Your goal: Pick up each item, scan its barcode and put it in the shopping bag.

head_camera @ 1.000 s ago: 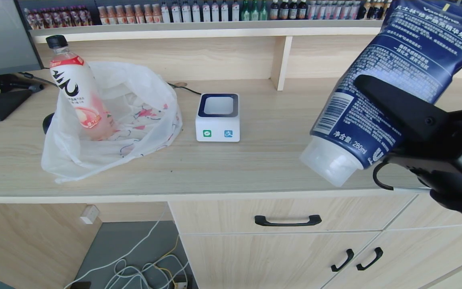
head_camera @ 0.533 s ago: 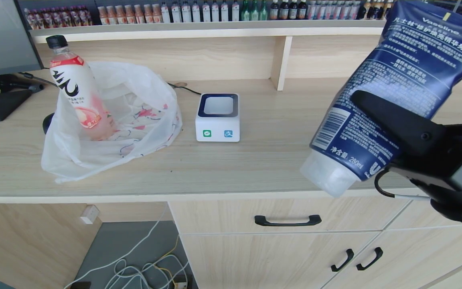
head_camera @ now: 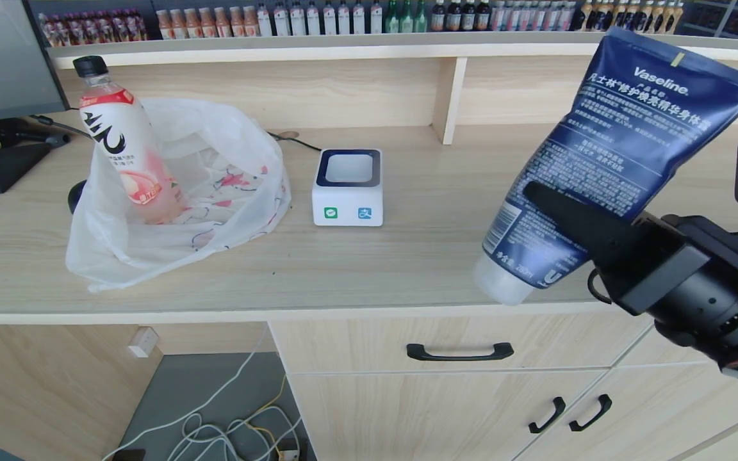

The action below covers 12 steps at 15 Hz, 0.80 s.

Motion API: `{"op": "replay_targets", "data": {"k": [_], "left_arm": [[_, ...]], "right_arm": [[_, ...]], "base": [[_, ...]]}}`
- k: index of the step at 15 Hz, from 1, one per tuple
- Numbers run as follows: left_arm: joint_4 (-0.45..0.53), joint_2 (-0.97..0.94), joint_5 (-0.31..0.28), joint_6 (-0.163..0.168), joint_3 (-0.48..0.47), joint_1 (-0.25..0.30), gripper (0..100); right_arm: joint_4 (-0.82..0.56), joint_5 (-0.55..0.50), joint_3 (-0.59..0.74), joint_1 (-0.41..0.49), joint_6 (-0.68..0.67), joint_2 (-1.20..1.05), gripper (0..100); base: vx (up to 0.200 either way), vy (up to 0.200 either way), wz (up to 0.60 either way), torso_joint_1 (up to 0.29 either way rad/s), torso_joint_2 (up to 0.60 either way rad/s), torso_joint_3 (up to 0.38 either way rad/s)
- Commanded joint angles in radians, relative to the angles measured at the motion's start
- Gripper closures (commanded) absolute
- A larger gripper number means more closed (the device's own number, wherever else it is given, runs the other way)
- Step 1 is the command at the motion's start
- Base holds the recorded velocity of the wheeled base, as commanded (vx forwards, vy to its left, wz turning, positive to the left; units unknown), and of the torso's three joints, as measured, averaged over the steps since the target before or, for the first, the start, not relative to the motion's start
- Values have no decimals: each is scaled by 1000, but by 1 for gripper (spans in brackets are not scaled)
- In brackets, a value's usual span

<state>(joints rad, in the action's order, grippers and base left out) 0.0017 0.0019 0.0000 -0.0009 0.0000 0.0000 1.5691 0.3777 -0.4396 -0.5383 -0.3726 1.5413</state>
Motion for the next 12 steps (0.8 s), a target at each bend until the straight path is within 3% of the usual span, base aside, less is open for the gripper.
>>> {"op": "replay_targets", "data": {"k": [1,7,10,12], "left_arm": [[0,0,0,-1,0,0,0],[0,0,0,-1,0,0,0],[0,0,0,5,0,-2,0],[0,-2,-2,15,0,-2,0]], "right_arm": [[2,-36,-27,49,90,82,100],[2,-247,-145,50,265,103,100],[2,-289,-149,50,521,74,100],[2,-339,-197,52,575,57,100]], "base": [[0,0,0,0,0,0],[0,0,0,0,0,0],[0,0,0,0,0,0],[0,0,0,0,0,0]]}}
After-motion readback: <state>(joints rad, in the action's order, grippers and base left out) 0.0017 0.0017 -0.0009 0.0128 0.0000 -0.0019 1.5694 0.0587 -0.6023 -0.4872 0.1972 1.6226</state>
